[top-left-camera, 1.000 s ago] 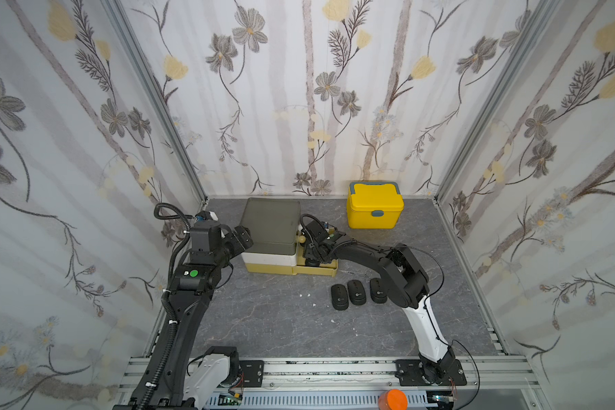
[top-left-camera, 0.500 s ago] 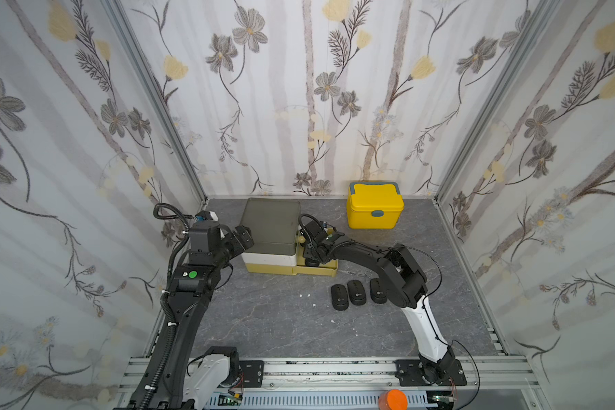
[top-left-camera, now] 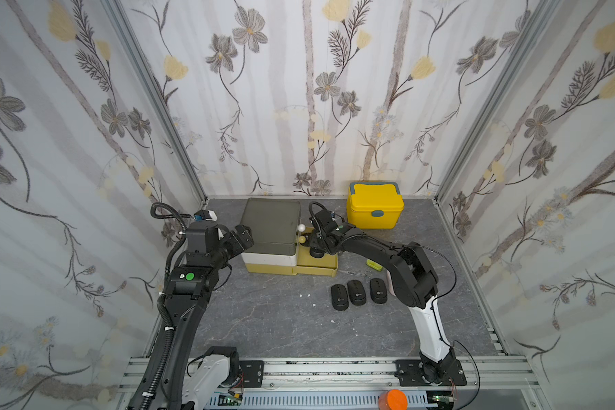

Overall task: Take the mice out of the drawer
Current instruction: Pick up the mouse from the drawer, then place the mouse at the center of the board.

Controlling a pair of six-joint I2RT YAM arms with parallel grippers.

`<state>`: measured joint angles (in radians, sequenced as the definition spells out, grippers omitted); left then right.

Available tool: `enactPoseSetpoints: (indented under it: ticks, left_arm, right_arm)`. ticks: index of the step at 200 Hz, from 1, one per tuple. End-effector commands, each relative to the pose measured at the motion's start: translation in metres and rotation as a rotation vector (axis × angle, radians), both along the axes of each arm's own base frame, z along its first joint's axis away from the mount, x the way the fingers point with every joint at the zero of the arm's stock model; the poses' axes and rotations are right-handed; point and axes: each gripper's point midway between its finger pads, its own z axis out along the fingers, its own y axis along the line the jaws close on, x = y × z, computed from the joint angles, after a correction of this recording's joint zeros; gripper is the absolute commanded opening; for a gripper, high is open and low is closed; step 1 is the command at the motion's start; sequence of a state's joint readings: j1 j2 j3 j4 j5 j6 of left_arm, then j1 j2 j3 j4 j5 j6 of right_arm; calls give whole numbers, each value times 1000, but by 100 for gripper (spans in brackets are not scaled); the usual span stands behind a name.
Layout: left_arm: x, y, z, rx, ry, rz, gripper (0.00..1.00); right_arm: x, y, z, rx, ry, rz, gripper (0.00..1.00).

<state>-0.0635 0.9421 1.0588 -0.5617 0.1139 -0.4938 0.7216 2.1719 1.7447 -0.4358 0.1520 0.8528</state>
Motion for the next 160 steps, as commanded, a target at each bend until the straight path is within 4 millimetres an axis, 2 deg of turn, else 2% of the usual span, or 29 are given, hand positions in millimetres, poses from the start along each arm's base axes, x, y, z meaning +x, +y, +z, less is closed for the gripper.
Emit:
enactPoseSetpoints:
  ticks: [1, 41, 68, 97, 134, 138, 160]
  left_arm:
    - [-4, -4, 5, 6, -4, -31, 98]
    - [-18, -13, 6, -14, 8, -85, 99]
    - [-34, -20, 0, -34, 34, -127, 100]
    - [-49, -31, -7, -68, 56, -185, 100]
    - [-64, -40, -21, -82, 91, -220, 100]
    - [-65, -41, -21, -86, 89, -222, 100]
    - [-70, -43, -24, -95, 84, -227, 100]
  right_arm:
    - [-3, -1, 15, 5, -14, 30, 49]
    - [-17, -15, 35, 6, -16, 67, 49]
    - [-36, -24, 46, 5, -8, 105, 49]
    - [-68, -36, 44, -37, 14, 135, 49]
    - [-112, -37, 35, -57, 42, 156, 49]
    - [-125, -29, 33, -55, 44, 184, 49]
    - [-152, -21, 30, -46, 43, 195, 49]
